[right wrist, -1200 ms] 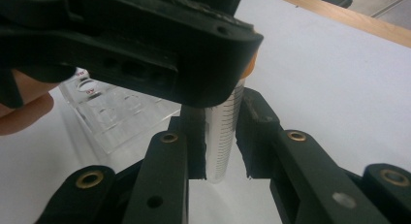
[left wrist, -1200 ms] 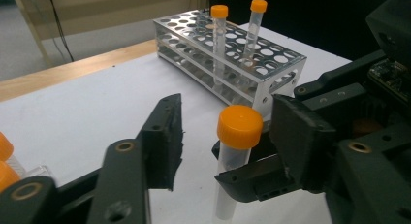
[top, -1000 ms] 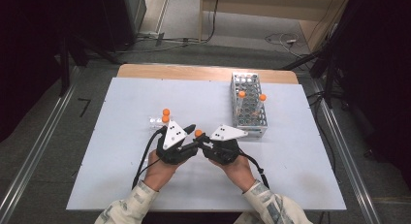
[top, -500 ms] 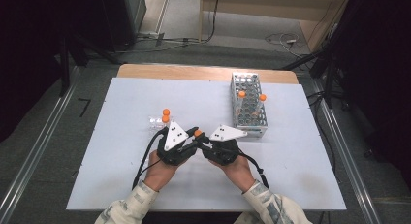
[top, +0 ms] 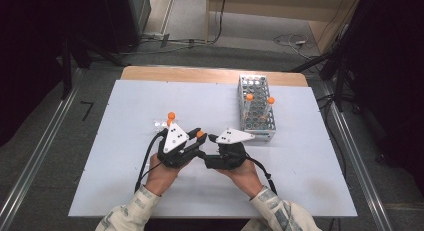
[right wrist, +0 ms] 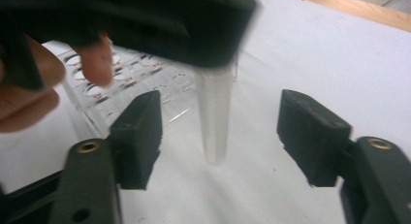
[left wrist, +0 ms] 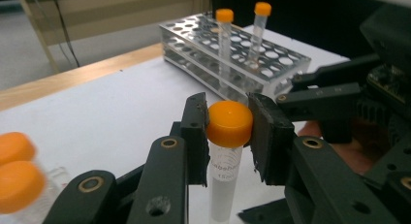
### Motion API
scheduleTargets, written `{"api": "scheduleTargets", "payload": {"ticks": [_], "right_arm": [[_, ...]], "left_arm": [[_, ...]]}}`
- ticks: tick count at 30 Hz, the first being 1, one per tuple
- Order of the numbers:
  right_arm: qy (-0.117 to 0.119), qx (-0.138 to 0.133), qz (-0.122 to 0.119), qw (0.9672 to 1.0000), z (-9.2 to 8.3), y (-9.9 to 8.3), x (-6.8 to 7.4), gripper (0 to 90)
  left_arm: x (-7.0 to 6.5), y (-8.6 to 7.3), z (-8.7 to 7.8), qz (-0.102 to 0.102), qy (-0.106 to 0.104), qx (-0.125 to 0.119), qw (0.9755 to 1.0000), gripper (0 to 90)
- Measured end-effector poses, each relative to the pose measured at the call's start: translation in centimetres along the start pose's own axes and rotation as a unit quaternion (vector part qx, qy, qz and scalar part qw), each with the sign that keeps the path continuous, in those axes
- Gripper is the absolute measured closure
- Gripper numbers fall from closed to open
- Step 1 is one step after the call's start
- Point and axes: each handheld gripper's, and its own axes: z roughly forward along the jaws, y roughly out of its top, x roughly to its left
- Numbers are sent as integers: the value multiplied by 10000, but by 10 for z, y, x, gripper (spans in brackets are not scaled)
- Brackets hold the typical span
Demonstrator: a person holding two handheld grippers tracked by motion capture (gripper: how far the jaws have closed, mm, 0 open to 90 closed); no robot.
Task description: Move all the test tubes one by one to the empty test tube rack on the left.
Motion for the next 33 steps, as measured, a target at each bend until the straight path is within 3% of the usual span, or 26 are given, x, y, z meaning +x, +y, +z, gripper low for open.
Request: {"api": "scheduleTargets", "payload": {"ticks": [13, 25, 33], "right_arm": [[-50, 26, 39, 10000, 0, 0, -2, 247], [-63, 77, 59, 9999, 0, 0, -3, 232], [-74, 82, 62, 9999, 1, 0, -3, 232]], "left_arm": [[26, 16, -25, -366, 262, -331, 9984, 709], [46, 19, -38, -564, 571, -440, 9958, 709], [54, 20, -44, -579, 731, -369, 9950, 709]]}}
